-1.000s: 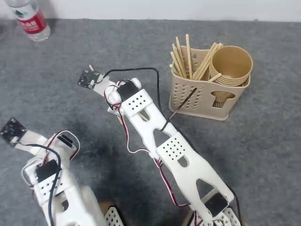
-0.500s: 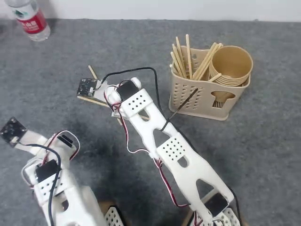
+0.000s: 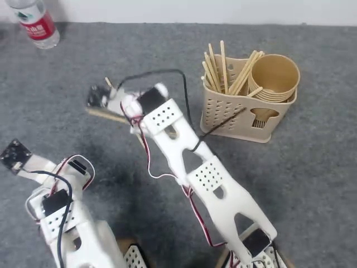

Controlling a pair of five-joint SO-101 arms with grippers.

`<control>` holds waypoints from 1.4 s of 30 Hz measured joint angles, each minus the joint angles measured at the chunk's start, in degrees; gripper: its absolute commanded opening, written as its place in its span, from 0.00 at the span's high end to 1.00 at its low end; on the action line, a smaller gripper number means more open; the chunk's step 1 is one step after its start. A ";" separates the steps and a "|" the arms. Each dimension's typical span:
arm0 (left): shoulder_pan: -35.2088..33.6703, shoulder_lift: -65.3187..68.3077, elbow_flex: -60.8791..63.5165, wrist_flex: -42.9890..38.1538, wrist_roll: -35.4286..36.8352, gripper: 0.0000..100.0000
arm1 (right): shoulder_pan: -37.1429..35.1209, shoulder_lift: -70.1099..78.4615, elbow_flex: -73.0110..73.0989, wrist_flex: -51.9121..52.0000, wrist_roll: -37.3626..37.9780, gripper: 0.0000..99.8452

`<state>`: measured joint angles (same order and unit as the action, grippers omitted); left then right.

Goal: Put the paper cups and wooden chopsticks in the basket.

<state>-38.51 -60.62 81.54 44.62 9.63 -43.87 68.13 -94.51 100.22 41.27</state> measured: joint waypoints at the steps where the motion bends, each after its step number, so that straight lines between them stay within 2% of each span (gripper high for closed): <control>1: 0.00 0.00 0.00 0.00 0.00 0.91 | 0.00 -2.81 0.00 0.00 0.00 0.99; 8: 0.00 0.00 0.00 0.00 0.00 0.91 | -2.46 -23.21 0.00 0.00 0.00 0.99; 14: 0.00 0.00 0.00 0.00 0.00 0.91 | -0.79 -38.86 -0.09 -1.58 -0.35 0.99; 27: 0.00 0.00 0.00 0.00 0.00 0.91 | 15.30 -61.63 1.41 0.62 -28.57 0.99; 31: 0.00 0.00 0.00 0.00 0.00 0.91 | 16.97 -72.00 13.27 0.62 -30.59 0.99; 37: 0.00 0.00 0.00 0.00 0.00 0.91 | 20.04 -90.64 41.14 -0.26 -32.53 0.99; 42: 0.00 0.00 0.00 0.00 0.00 0.91 | 22.59 -102.77 60.40 -8.70 -32.70 0.99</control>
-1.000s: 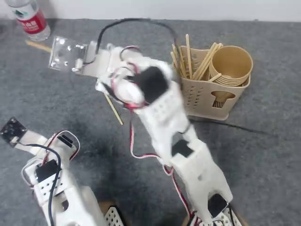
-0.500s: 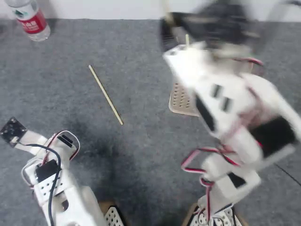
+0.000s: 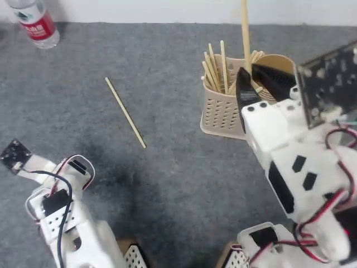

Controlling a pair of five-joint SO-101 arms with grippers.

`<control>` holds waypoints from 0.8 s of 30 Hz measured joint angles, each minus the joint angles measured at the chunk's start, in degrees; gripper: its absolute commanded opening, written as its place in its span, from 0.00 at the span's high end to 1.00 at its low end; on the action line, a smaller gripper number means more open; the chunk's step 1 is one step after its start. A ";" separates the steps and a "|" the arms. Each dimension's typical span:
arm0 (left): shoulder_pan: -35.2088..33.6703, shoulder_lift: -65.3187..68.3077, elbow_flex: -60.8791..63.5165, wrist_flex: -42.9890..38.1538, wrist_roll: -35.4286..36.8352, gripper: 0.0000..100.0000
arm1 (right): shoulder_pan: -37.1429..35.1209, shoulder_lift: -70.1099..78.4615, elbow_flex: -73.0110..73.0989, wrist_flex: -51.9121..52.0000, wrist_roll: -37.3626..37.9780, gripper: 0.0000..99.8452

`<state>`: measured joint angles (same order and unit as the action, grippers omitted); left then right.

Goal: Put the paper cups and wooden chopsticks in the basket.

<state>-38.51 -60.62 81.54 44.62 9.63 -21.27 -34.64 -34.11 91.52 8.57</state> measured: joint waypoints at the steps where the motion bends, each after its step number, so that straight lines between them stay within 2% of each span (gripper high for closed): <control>1: 0.00 0.00 0.00 0.00 0.00 0.91 | 0.09 -1.32 3.34 -2.02 0.00 0.99; 9: 0.00 0.00 0.00 0.00 0.00 0.91 | -0.09 -8.70 31.82 -21.45 1.85 0.99; 17: 0.00 0.00 0.00 0.00 0.00 0.91 | -0.26 -17.14 60.57 -50.64 2.29 0.99; 24: 0.00 0.00 0.00 0.00 0.00 0.91 | 2.29 -16.44 70.68 -71.74 5.01 0.99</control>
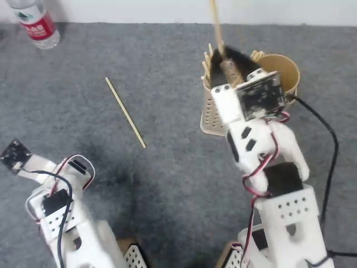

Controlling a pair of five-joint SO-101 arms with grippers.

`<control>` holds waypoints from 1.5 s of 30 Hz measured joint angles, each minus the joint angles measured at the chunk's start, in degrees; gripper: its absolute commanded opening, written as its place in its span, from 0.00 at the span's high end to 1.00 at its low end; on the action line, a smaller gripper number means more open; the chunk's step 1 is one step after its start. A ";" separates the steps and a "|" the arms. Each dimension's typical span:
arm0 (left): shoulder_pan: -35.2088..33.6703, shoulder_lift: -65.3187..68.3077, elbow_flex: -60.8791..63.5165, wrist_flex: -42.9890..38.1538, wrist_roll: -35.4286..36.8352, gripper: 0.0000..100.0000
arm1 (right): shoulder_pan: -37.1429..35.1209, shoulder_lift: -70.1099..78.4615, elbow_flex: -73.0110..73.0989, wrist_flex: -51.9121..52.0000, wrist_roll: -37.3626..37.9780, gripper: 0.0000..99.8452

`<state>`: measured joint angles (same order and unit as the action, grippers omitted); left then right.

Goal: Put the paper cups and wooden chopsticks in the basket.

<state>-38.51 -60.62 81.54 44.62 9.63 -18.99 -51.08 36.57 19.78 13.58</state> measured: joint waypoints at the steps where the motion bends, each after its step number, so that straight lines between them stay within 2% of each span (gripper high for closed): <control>1: 0.00 0.00 0.00 0.00 0.00 0.91 | 1.32 0.97 0.35 -2.55 0.00 0.99; 5: 0.00 0.00 0.00 0.00 0.00 0.91 | 5.27 7.38 0.88 -10.81 -0.18 0.99; 11: 0.00 0.00 0.00 0.00 0.00 0.91 | 8.35 17.58 0.97 -16.62 -8.09 0.99; 19: 0.00 0.00 0.00 0.00 0.00 0.91 | 8.26 18.37 3.96 -16.88 -13.63 0.99; 26: 0.00 0.00 0.00 0.00 0.00 0.91 | 8.09 15.65 10.37 -16.53 -14.15 0.99; 34: 0.00 0.00 0.00 0.00 0.00 0.91 | 7.38 14.86 10.73 -16.53 -14.15 0.99; 36: 0.00 0.00 0.00 0.00 0.00 0.91 | 7.65 14.86 10.73 -16.53 -13.45 0.94; 40: 0.00 0.00 0.00 0.00 0.00 0.91 | 6.68 14.86 10.73 -15.56 -10.90 0.79; 45: 0.00 0.00 0.00 0.00 0.00 0.91 | 6.95 14.86 10.73 -14.77 -11.34 0.80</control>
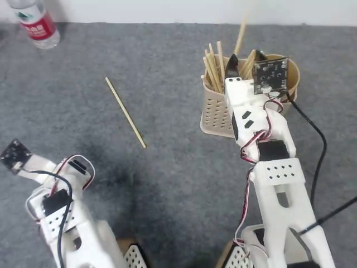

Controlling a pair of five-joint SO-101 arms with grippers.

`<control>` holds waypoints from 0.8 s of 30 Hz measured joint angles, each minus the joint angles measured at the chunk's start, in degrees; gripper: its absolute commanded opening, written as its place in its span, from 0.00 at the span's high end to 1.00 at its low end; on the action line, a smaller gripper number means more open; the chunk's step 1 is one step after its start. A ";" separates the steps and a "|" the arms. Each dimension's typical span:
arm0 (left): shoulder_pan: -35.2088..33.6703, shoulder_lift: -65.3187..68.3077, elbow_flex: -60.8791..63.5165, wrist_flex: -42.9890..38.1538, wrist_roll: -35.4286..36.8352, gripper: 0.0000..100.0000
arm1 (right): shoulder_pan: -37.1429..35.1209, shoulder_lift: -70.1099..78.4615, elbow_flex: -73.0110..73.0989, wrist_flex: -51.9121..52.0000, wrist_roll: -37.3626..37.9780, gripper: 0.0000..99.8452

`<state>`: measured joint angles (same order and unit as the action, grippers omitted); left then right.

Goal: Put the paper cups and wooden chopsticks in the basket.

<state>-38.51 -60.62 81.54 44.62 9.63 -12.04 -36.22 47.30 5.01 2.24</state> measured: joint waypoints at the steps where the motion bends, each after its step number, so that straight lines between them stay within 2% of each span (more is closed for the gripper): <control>1: 0.00 0.00 0.00 0.00 0.00 0.91 | -0.18 0.00 0.00 0.00 0.00 0.80; 8: 0.00 0.00 0.00 0.00 0.00 0.91 | -0.18 0.00 -0.09 0.70 0.00 0.80; 12: 0.00 0.00 0.00 0.00 0.00 0.91 | -2.29 0.00 -6.68 8.09 0.00 0.80; 16: 0.00 0.00 0.00 0.00 0.00 0.91 | -11.34 0.26 -20.48 23.74 0.00 0.80; 19: 0.00 0.00 0.00 0.00 0.00 0.91 | -21.80 4.31 -27.08 34.37 4.84 0.80; 21: 0.00 0.00 0.00 0.00 0.00 0.91 | -27.16 8.97 -28.84 37.89 8.62 0.80; 24: 0.00 0.00 0.00 0.00 0.00 0.91 | -30.33 16.35 -31.82 40.88 10.73 0.80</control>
<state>-38.51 -60.62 81.54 44.62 9.63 -42.37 -19.87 15.47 45.89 12.97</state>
